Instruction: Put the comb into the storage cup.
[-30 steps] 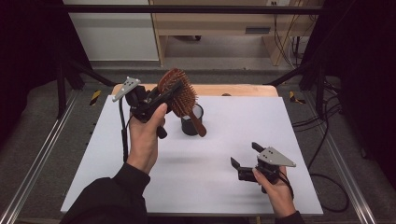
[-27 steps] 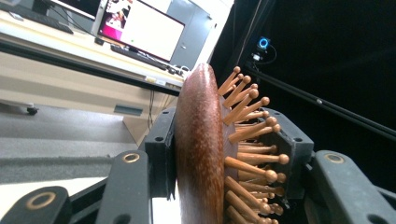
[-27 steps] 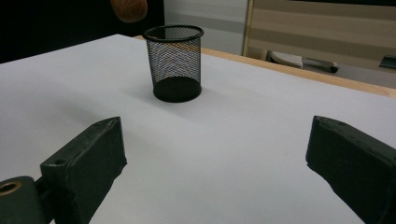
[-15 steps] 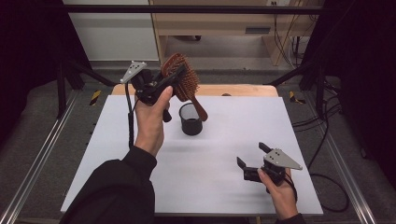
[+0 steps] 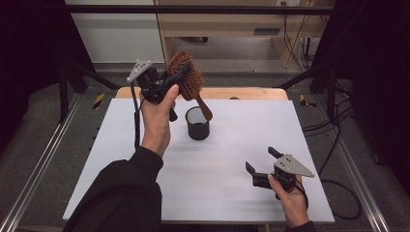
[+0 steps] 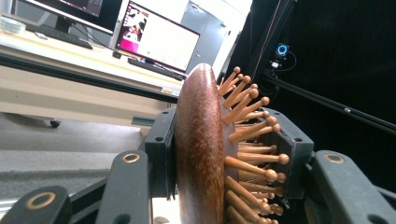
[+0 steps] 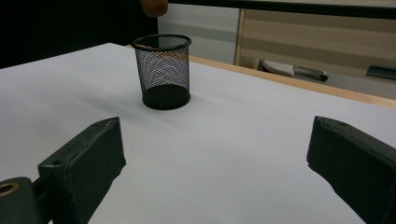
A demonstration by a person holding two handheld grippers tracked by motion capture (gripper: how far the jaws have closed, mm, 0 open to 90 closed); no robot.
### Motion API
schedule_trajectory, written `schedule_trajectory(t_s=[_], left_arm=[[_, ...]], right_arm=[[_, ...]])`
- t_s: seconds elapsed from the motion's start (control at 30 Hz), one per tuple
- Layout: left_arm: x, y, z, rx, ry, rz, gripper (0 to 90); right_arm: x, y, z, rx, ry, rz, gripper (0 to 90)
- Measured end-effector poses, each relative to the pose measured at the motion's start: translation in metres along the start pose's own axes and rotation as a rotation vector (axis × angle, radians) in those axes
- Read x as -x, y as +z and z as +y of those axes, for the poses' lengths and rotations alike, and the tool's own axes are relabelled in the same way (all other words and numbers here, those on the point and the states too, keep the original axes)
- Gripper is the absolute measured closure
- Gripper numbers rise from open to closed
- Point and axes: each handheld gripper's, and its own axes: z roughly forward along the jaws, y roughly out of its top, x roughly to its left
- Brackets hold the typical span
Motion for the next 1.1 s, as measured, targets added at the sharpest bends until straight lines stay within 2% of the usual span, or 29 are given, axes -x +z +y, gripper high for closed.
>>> schedule_trajectory(t_s=[0.2,0.37,0.63,1.1], left_arm=[[0.001,0.004,0.004,-0.010,0.043,0.015,50.8],[-0.002,0.005,0.006,-0.003,0.046,0.028,50.8],[-0.009,0.005,0.004,-0.007,0.079,0.057,50.8],[-0.013,0.004,0.005,-0.014,0.103,0.062,50.8]], right_arm=[[0.001,0.000,0.000,0.004,0.001,-0.004,4.4],[0.001,0.000,-0.001,0.006,-0.003,-0.011,3.4],[-0.001,0.000,-0.001,0.001,-0.002,-0.004,2.5],[0.000,0.000,-0.001,0.001,-0.003,-0.015,2.7]])
